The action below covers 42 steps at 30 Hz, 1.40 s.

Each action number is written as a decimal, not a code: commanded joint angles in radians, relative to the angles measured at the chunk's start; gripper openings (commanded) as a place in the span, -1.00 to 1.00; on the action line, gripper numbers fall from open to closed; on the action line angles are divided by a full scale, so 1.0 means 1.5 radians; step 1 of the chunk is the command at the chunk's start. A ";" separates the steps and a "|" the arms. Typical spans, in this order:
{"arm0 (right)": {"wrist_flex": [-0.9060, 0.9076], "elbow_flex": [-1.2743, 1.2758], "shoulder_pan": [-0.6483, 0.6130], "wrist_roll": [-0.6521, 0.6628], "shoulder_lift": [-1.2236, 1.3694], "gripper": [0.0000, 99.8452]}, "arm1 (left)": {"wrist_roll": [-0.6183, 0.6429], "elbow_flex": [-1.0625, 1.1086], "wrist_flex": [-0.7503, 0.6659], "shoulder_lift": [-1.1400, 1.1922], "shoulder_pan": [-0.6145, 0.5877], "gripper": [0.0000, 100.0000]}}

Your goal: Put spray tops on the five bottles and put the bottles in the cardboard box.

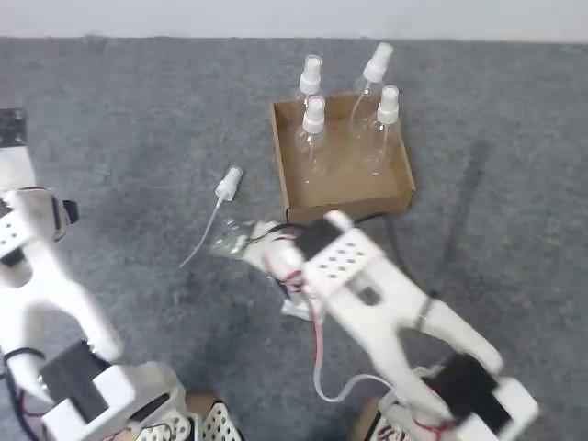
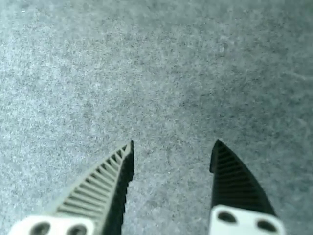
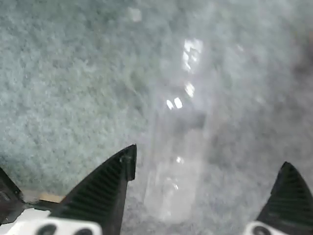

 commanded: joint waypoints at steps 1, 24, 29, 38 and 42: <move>-0.028 -0.060 0.002 -0.011 0.075 -0.25 | -0.006 -0.005 -0.017 -0.008 0.000 -0.54; 0.099 -0.031 0.277 0.017 -0.090 -0.99 | -0.029 -0.009 0.041 -0.010 0.028 -0.54; 0.122 -0.025 0.510 0.131 -0.202 -0.99 | -0.053 -0.004 0.091 -0.040 0.121 -0.54; -0.037 -0.024 0.822 0.261 -0.093 -0.99 | 0.110 -0.058 0.075 -0.027 0.413 -0.54; -0.123 -0.034 0.859 0.261 0.013 -0.99 | 0.160 -0.188 0.118 0.081 0.449 -0.54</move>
